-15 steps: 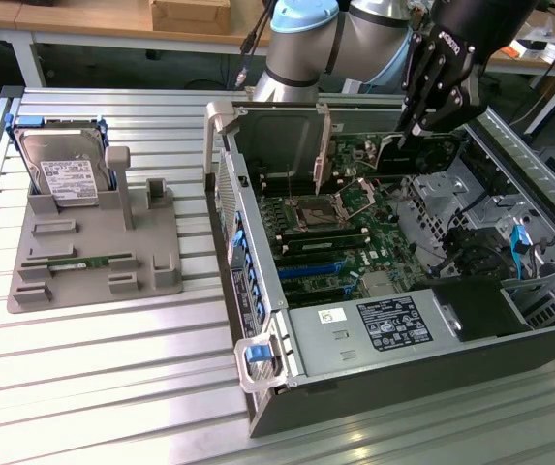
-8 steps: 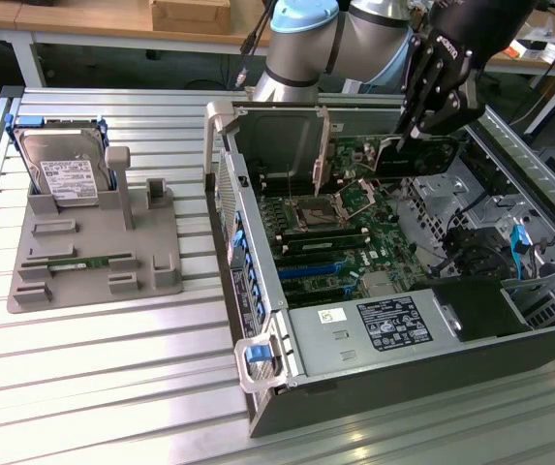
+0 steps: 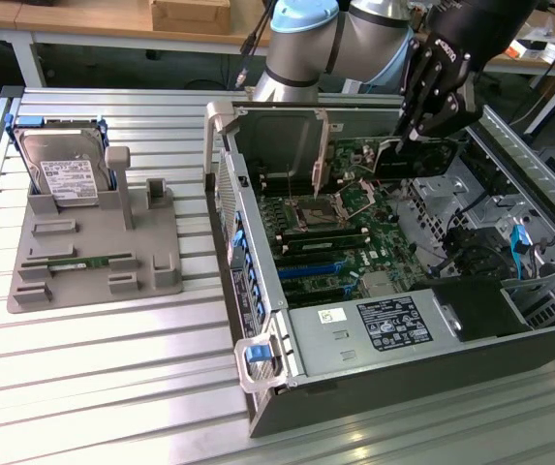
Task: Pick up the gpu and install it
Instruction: 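Insert the gpu into the slot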
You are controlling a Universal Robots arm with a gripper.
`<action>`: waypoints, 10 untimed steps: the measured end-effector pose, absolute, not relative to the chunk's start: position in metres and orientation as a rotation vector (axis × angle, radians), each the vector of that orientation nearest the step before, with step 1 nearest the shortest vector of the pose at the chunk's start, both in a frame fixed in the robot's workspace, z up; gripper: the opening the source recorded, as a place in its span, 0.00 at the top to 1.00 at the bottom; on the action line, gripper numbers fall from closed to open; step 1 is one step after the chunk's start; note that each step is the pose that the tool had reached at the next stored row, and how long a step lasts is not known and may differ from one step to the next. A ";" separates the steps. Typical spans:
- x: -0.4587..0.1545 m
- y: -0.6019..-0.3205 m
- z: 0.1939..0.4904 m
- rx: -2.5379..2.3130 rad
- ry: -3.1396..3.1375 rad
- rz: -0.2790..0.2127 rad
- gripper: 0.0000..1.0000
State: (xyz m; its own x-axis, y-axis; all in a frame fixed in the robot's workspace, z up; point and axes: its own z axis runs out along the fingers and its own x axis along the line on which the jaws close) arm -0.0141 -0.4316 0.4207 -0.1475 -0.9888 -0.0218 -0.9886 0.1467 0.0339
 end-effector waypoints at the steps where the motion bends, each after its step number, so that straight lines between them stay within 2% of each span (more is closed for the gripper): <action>1: -0.014 -0.432 0.420 2.047 -2.375 -0.063 0.73; 10: -0.014 -0.432 0.416 2.047 -2.374 -0.062 0.73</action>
State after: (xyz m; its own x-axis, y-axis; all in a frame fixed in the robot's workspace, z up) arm -0.0141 -0.4316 0.4160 -0.1475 -0.9888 -0.0217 -0.9886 0.1467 0.0339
